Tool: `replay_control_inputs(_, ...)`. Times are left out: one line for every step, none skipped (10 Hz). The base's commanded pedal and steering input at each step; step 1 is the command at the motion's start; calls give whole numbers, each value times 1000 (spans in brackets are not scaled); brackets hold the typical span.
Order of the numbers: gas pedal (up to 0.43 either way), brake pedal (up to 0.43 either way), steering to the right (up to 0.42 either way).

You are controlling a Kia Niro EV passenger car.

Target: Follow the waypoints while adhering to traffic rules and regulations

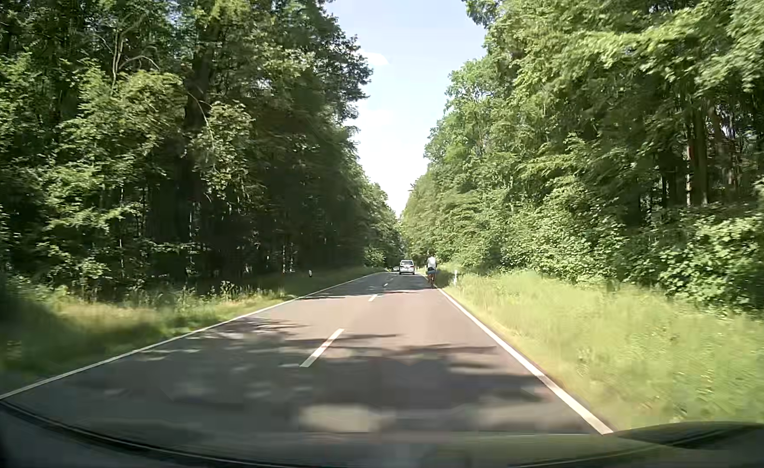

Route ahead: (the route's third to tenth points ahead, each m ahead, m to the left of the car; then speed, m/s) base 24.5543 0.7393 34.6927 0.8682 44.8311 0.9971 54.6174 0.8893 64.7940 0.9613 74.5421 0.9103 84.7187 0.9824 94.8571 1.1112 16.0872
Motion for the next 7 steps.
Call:
replay_control_inputs(0,317,3)
replay_control_inputs(0,323,2)
replay_control_inputs(0,323,2)
replay_control_inputs(0,329,1)
replay_control_inputs(0,329,1)
replay_control_inputs(0,329,2)
replay_control_inputs(0,329,1)
